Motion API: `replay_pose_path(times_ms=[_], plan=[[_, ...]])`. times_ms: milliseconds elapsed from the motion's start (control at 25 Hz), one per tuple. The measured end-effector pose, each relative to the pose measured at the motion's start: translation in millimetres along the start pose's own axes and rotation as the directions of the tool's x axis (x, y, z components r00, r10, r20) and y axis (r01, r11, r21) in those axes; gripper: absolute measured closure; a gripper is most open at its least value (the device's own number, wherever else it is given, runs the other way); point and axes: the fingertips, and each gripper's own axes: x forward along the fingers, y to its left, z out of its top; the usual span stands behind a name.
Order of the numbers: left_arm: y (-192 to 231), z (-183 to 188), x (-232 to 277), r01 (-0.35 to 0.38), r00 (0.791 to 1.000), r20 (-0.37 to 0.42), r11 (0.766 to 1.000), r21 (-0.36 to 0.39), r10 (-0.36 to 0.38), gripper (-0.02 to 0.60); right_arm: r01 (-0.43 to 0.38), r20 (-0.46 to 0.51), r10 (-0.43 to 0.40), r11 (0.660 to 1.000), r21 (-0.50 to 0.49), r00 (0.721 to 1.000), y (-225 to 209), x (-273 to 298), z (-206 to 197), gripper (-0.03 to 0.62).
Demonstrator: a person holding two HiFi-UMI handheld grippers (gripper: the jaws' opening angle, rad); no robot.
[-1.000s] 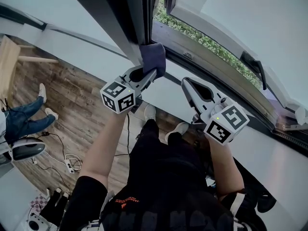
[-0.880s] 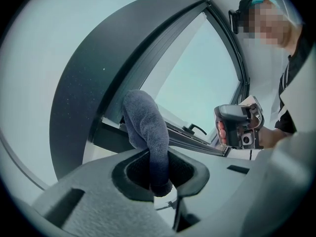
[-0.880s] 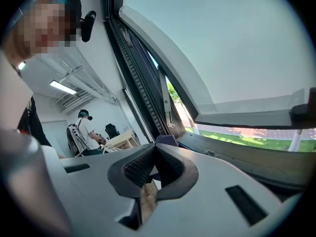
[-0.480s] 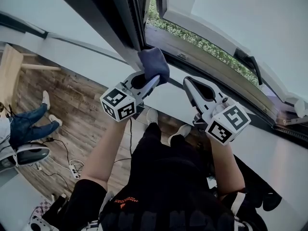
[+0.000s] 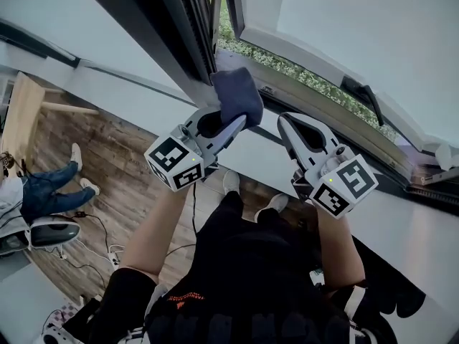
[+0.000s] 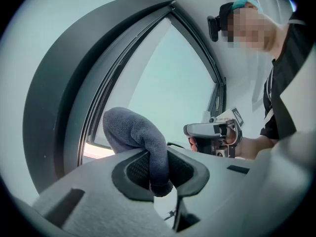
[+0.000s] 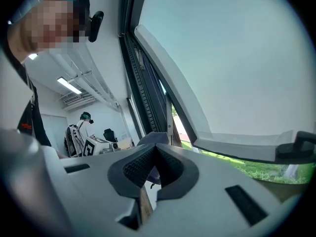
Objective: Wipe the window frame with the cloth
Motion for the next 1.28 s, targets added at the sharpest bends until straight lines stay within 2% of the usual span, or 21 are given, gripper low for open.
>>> replay_pose_path(times_ms=[480,800,1280], plan=[[-24.1,52.4,-7.2,0.01,0.999,0.047,0.996,0.093,-0.014,0.52,0.01,0.04,-0.008,0.998,-0.055,0.999,12.0,-12.3,22.9,0.591],[-42.1,70.8,-5.8,0.024,0.997,0.072,0.99,0.138,-0.034,0.52,0.018,0.072,-0.012,0.996,-0.082,0.997,14.8,-23.9,35.4,0.591],[-56.3,85.3,-5.2,0.059,0.993,0.096,0.988,0.144,-0.073,0.52,0.041,0.084,-0.032,0.994,-0.102,0.996,22.1,-30.2,46.4,0.591]])
